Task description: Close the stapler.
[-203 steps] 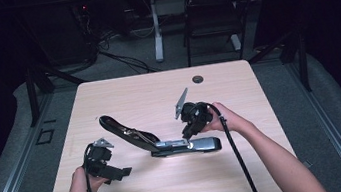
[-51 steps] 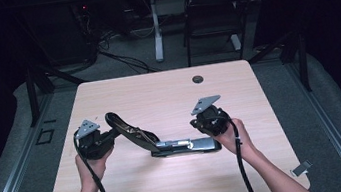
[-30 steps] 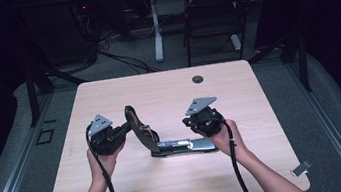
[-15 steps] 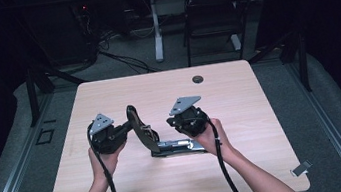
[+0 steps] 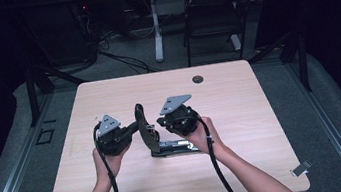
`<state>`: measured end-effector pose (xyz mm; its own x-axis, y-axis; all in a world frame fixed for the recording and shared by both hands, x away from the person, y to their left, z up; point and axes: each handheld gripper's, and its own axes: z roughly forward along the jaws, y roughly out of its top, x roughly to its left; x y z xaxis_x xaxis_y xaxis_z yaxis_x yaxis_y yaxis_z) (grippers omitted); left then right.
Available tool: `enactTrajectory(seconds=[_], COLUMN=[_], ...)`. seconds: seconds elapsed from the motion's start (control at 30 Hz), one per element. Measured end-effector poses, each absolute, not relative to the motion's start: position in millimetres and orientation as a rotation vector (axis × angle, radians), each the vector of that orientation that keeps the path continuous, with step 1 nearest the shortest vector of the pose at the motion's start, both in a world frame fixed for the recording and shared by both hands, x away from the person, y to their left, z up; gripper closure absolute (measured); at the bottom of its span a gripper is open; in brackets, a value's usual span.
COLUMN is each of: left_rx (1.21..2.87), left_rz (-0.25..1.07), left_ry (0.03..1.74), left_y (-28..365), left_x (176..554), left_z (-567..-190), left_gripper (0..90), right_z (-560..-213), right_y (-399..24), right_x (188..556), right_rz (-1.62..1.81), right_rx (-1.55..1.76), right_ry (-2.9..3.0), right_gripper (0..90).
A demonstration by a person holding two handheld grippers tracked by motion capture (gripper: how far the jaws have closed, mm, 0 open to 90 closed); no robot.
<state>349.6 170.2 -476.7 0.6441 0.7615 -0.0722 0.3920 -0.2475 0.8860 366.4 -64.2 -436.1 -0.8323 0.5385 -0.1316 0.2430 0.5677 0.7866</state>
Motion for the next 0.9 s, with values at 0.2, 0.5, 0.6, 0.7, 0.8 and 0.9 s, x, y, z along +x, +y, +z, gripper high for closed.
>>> enactTrajectory(seconds=[0.2, 0.5, 0.6, 0.7, 0.8, 0.9], left_rx=[1.926, 2.018, 2.014, 2.003, 1.999, 2.001], left_rz=[0.440, 0.404, 0.390, 0.379, 0.372, 0.357], left_ry=[0.893, 0.862, 0.875, 0.896, 0.911, 0.921], left_y=[161.5, 148.8, 151.3, 154.0, 156.8, 158.6], left_x=[349.4, 349.2, 350.9, 352.4, 354.8, 356.7], left_z=[-481.1, -488.7, -489.2, -490.0, -491.4, -492.5], left_gripper=[90.0, 88.7, 86.8, 83.4, 79.4, 74.5], right_z=[-427.5, -423.4, -428.1, -434.2, -441.9, -449.3], right_y=[-65.3, -88.5, -102.9, -115.8, -126.7, -137.9], right_x=[364.4, 364.3, 365.5, 365.4, 364.9, 364.5], right_rz=[1.203, 1.255, 1.271, 1.277, 1.259, 1.258], right_rx=[0.633, 0.665, 0.703, 0.733, 0.764, 0.792], right_ry=[2.418, 2.402, 2.414, 2.418, 2.416, 2.413], right_gripper=[90.0, 90.0, 90.0, 90.0, 88.9, 89.6])
